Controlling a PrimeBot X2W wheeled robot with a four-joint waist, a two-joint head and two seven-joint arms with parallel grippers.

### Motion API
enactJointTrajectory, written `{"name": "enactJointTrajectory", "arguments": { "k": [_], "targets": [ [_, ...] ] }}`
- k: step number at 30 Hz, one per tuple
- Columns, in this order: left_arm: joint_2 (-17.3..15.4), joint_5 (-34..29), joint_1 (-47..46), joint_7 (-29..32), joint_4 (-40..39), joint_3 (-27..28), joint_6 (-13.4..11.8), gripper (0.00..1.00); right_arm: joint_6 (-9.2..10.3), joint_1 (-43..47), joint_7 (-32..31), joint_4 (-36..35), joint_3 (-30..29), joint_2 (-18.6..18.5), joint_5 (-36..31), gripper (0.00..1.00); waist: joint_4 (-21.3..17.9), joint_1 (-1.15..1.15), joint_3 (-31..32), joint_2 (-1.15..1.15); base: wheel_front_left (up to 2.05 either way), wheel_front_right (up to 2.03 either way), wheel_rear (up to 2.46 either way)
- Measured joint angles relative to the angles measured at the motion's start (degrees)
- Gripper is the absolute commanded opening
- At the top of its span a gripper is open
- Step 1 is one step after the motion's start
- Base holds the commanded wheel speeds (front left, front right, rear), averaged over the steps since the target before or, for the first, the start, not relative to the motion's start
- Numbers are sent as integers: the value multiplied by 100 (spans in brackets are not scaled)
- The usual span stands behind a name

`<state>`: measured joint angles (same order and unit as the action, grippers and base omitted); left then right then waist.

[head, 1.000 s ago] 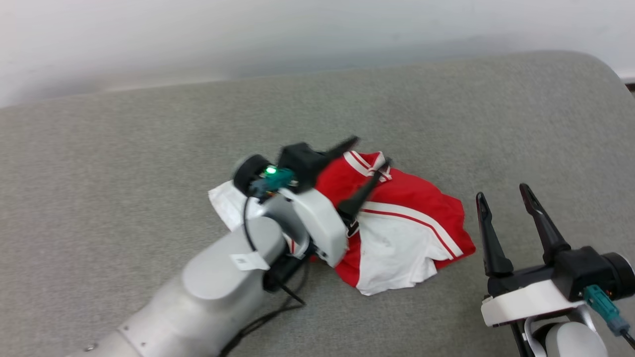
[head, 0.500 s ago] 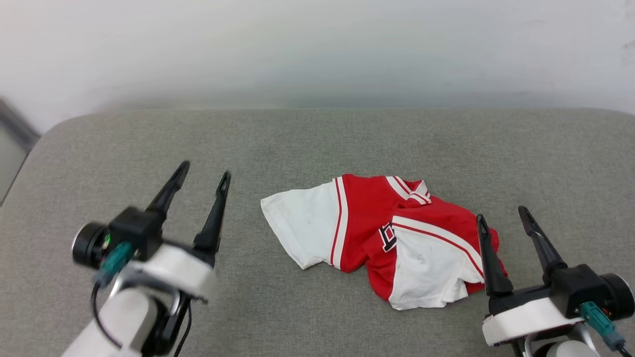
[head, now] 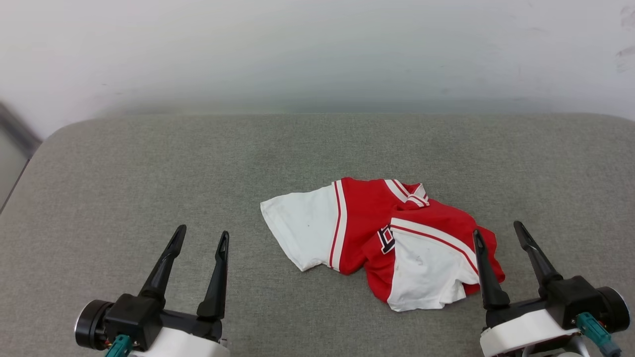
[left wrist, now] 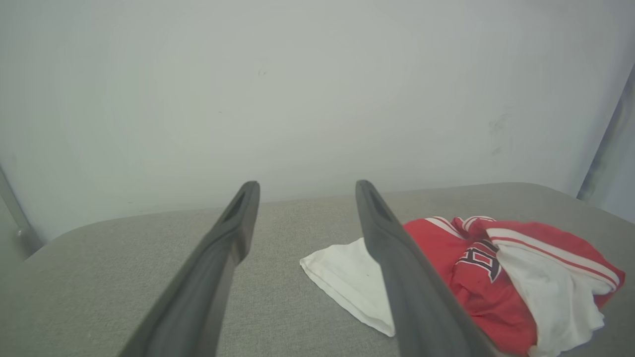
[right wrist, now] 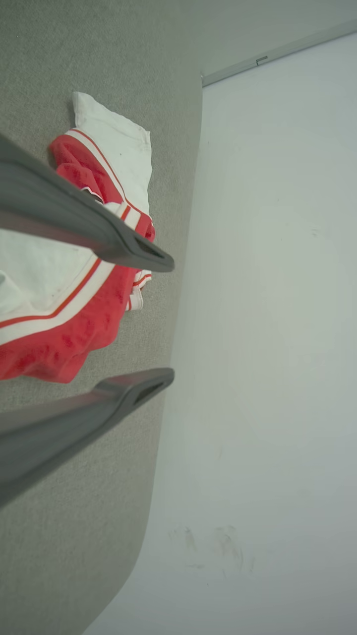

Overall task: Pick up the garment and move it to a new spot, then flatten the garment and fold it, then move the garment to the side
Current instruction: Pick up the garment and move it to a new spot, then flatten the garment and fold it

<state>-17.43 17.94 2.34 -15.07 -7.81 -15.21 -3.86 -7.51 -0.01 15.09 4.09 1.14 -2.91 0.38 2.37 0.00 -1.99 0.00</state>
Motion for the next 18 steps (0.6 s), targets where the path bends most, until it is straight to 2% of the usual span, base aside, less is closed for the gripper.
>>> {"name": "enactJointTrajectory", "arguments": {
  "k": [6, 12, 15, 16, 18],
  "targets": [
    [246, -314, 124, 0, -2, 354, 397, 100, 1, -1, 0, 20, 36, 0, 5, 100, -34, 0, -11, 0, 0, 0, 0],
    [539, -528, 123, 0, 58, 545, 686, 100, 1, -3, -176, -52, 126, -1, -162, 100, -32, 0, -41, 0, 0, 0, 0],
    [667, -620, 123, 0, 91, 605, 791, 100, 1, -35, -721, -157, 345, -2, -198, 100, -9, 0, -90, 0, 0, 0, 0],
    [757, -681, 122, 0, 127, 650, 886, 100, -1, -200, -1719, -280, 746, -103, -191, 100, 32, 0, -156, 0, 0, 0, 0],
    [797, -728, 118, 0, 156, 680, 943, 100, 0, -357, -2518, -394, 1029, -381, 7, 100, 67, 0, -210, 0, 0, 0, 0]
  ]
}}
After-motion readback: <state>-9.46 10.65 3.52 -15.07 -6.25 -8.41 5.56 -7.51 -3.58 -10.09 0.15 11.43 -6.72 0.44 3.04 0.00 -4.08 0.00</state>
